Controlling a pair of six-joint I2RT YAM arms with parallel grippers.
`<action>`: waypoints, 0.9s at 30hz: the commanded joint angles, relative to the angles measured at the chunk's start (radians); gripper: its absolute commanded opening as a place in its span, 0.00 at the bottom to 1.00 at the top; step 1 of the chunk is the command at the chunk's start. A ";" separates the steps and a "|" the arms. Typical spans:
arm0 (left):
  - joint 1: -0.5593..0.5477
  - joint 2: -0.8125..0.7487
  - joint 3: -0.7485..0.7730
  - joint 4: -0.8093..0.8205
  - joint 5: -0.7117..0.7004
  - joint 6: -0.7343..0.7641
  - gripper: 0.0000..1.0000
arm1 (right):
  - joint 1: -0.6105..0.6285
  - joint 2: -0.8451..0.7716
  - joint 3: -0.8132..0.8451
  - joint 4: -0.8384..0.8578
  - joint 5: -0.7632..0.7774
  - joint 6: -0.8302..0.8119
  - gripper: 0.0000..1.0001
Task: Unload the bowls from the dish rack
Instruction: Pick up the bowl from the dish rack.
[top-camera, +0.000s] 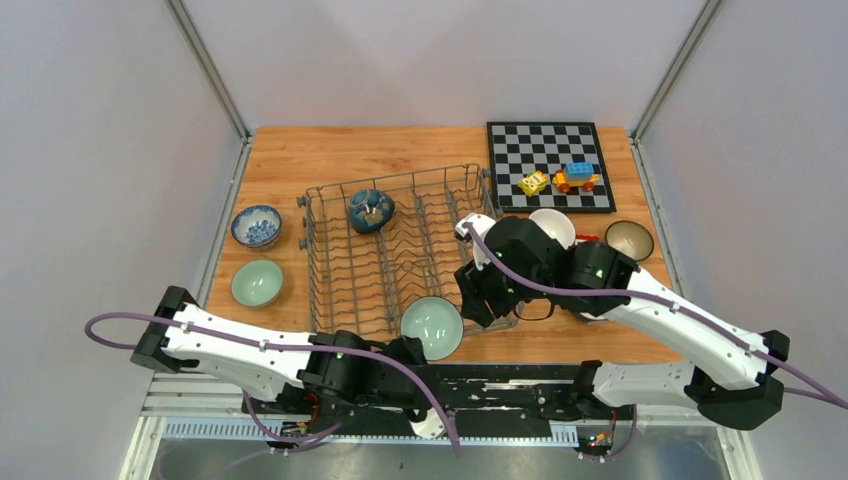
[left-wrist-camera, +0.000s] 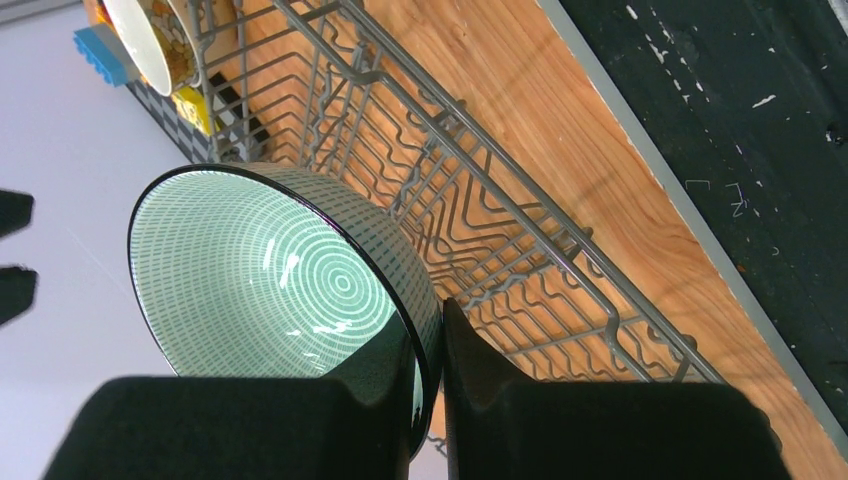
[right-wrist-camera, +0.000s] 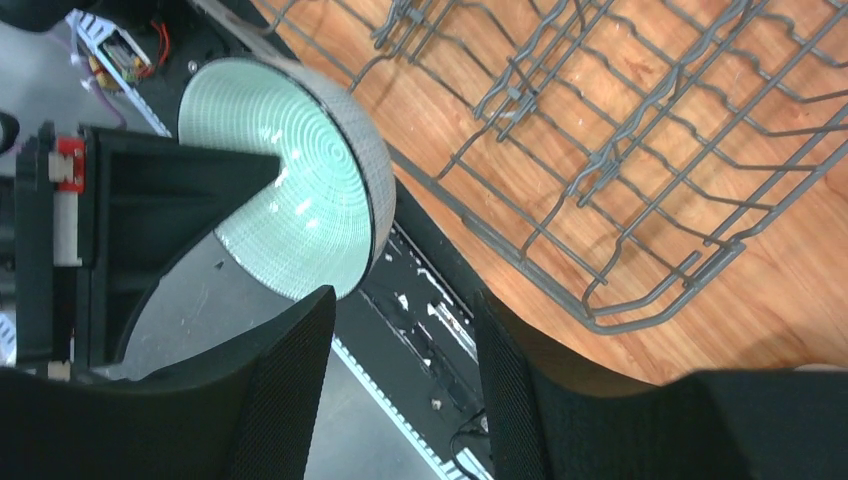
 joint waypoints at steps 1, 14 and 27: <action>-0.027 -0.015 0.009 0.018 -0.006 0.037 0.00 | 0.019 0.019 -0.014 0.068 0.069 0.033 0.56; -0.036 -0.013 0.030 0.112 0.160 -0.103 0.00 | 0.099 0.154 0.061 0.017 0.141 0.010 0.46; -0.036 -0.035 0.017 0.132 0.141 -0.145 0.00 | 0.128 0.168 0.006 -0.024 0.159 0.026 0.37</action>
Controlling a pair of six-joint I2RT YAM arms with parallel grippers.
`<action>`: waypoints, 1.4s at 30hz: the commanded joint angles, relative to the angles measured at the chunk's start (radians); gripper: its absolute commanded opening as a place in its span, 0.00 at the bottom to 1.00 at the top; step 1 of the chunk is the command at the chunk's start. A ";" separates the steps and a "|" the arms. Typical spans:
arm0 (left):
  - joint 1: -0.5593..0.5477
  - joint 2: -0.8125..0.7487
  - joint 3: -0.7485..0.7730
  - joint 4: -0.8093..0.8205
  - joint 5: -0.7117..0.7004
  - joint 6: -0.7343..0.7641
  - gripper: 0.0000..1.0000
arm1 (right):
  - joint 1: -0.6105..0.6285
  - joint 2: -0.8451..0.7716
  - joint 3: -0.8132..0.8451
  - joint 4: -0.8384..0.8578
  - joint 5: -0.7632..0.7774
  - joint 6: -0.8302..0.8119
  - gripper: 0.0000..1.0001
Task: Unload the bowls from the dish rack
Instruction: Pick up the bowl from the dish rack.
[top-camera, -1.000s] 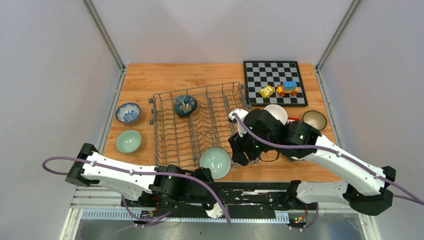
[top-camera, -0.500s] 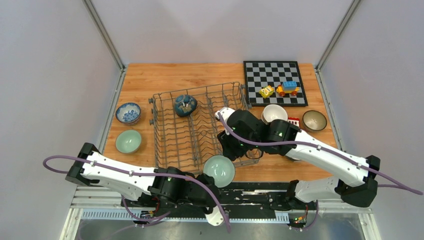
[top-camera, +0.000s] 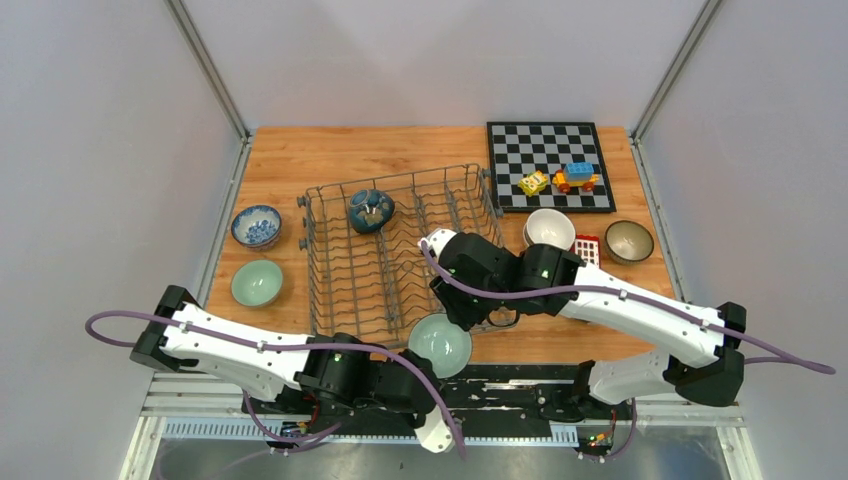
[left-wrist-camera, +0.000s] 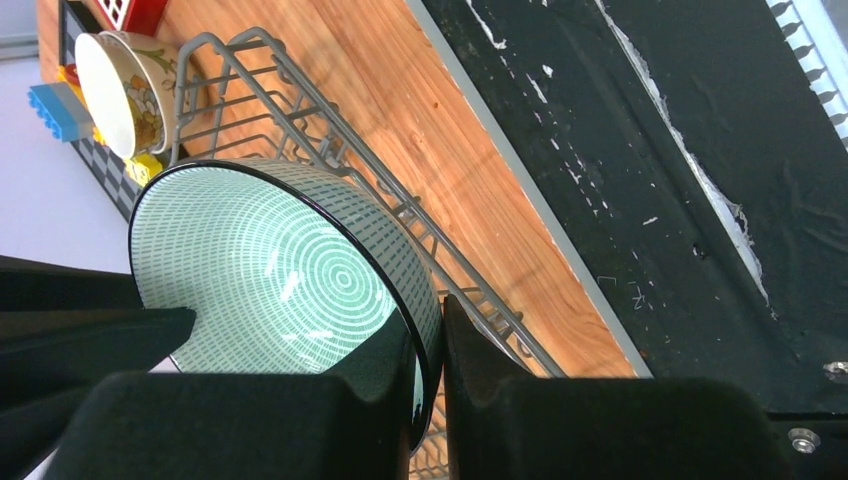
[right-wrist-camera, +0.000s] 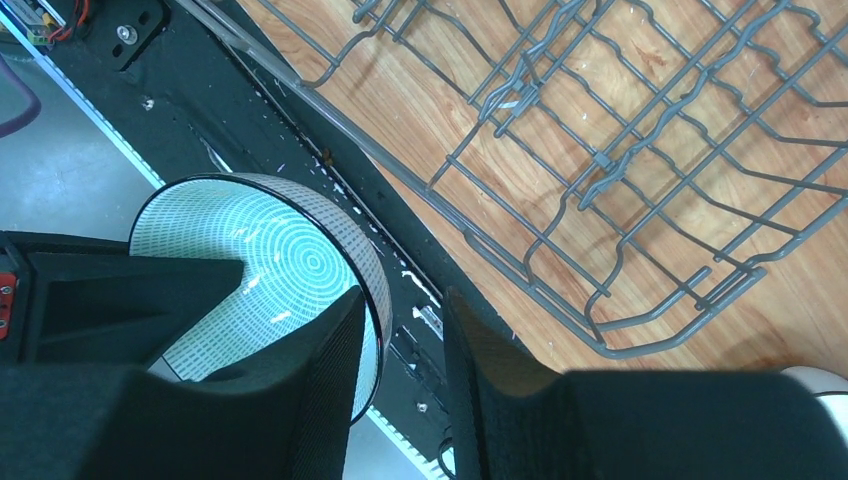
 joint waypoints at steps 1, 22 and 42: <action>-0.007 -0.031 0.013 0.049 -0.018 -0.019 0.00 | 0.017 -0.001 -0.029 -0.040 0.026 0.008 0.36; -0.006 -0.029 0.016 0.111 -0.112 -0.131 0.02 | 0.026 -0.005 -0.035 -0.044 0.076 0.042 0.00; 0.300 -0.401 -0.189 0.495 -0.572 -1.104 1.00 | -0.201 -0.337 -0.166 0.009 0.523 0.189 0.00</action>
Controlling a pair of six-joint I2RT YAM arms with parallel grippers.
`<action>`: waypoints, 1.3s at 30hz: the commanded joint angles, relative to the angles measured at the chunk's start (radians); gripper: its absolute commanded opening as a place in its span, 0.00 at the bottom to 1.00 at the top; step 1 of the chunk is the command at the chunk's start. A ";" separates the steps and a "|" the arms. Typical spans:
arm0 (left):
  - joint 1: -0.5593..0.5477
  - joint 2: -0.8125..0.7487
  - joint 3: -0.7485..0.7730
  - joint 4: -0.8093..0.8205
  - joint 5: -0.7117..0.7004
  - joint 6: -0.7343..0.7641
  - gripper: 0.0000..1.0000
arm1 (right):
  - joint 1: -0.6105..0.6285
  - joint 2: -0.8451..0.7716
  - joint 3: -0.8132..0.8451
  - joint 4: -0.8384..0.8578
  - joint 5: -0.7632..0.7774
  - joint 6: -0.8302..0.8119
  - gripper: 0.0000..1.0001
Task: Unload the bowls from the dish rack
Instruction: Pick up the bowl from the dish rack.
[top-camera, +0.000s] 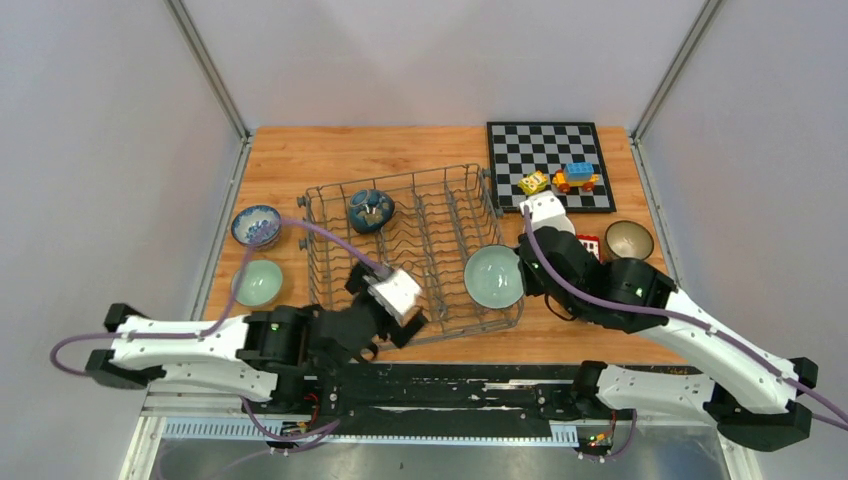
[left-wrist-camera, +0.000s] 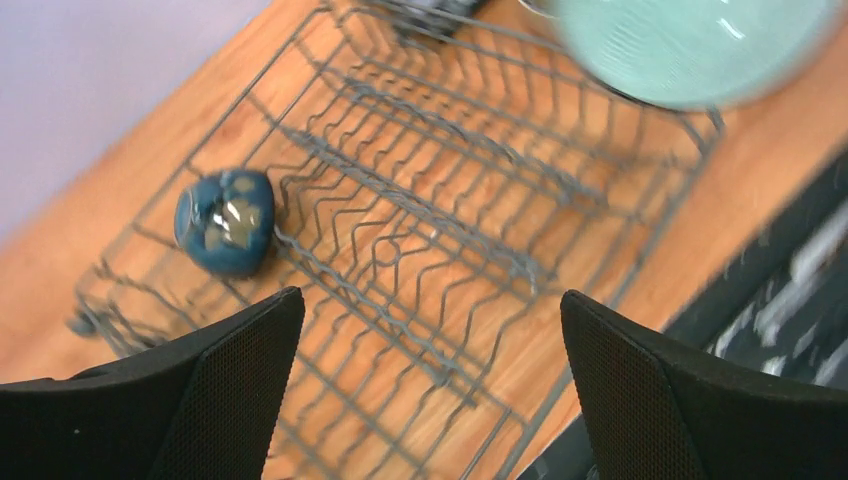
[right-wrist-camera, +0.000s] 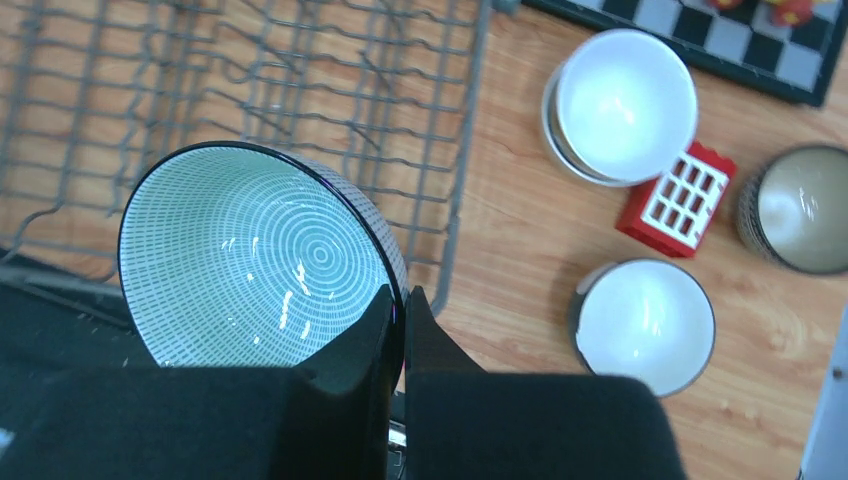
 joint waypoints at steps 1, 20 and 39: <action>0.217 -0.168 -0.144 0.241 -0.034 -0.490 1.00 | -0.115 -0.015 -0.079 0.023 0.036 0.101 0.00; 0.468 0.300 0.270 -0.053 0.366 -0.984 1.00 | -0.275 0.119 -0.087 0.065 -0.267 0.374 0.00; 0.492 0.393 0.260 -0.155 0.384 -1.024 0.57 | -0.270 0.159 -0.094 0.107 -0.357 0.336 0.00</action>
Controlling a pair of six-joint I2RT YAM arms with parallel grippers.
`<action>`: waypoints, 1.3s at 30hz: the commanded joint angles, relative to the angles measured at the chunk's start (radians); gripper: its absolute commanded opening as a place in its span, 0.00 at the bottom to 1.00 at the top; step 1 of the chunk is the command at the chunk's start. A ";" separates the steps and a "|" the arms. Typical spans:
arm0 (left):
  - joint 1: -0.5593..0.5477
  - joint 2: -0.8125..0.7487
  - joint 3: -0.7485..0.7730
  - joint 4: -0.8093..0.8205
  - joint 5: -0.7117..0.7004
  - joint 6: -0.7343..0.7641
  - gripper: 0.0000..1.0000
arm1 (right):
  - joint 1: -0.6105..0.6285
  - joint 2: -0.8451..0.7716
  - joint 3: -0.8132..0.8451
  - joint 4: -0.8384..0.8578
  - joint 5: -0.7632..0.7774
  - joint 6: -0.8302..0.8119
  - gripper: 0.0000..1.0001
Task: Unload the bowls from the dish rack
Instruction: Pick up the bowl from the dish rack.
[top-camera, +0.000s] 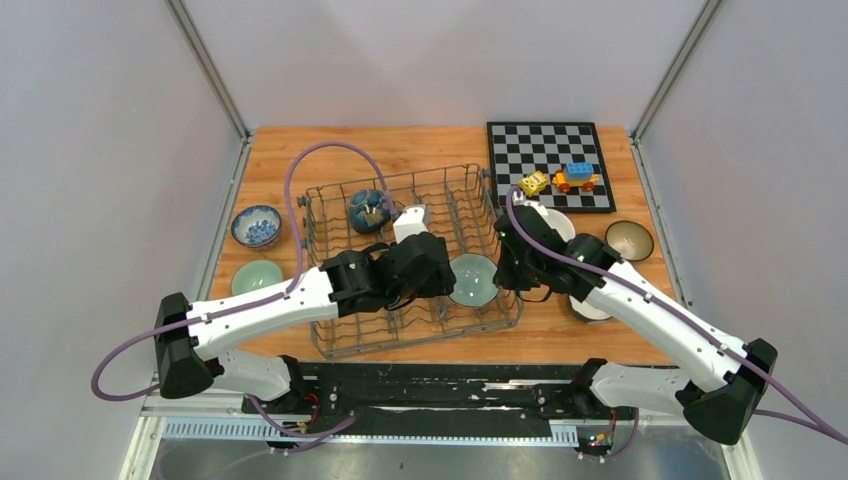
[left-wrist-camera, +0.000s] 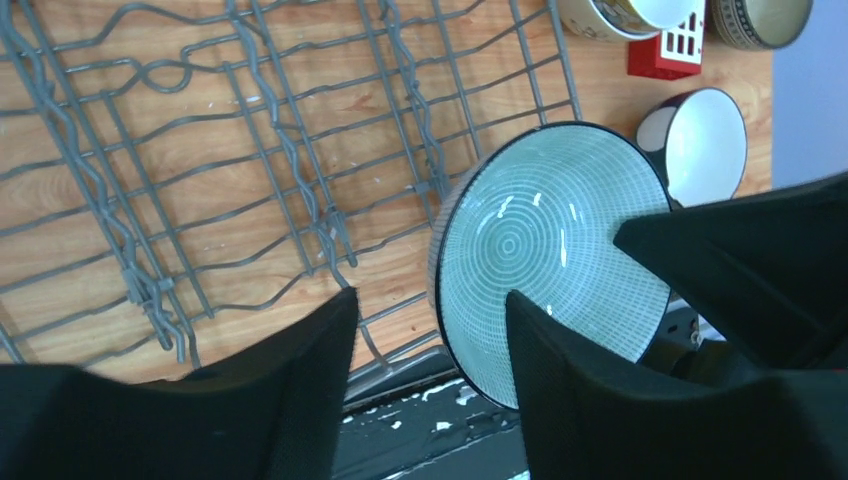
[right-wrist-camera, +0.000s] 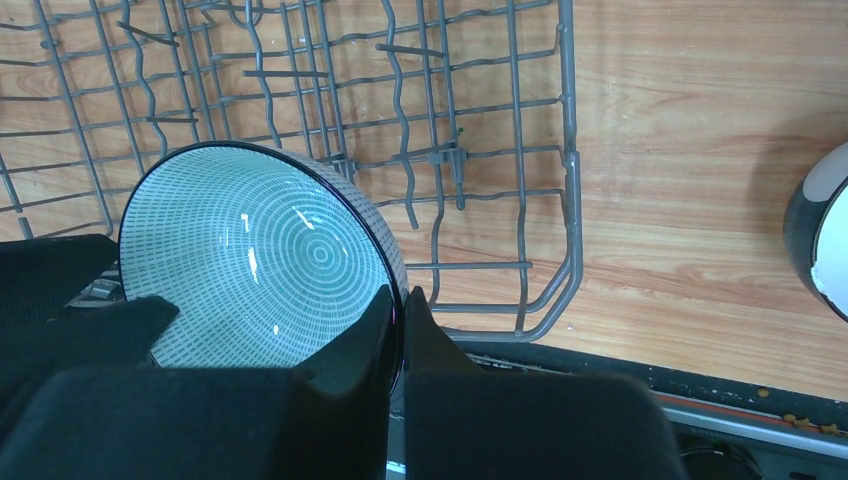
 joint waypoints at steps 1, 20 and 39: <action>0.014 0.005 0.031 -0.039 -0.062 -0.019 0.53 | -0.005 -0.004 0.030 0.027 -0.010 0.001 0.00; 0.016 0.073 0.059 -0.052 -0.056 -0.005 0.26 | 0.029 0.024 0.033 0.040 0.014 0.009 0.00; 0.016 0.075 0.030 -0.001 0.007 0.027 0.00 | 0.040 0.026 0.032 0.053 0.016 0.005 0.00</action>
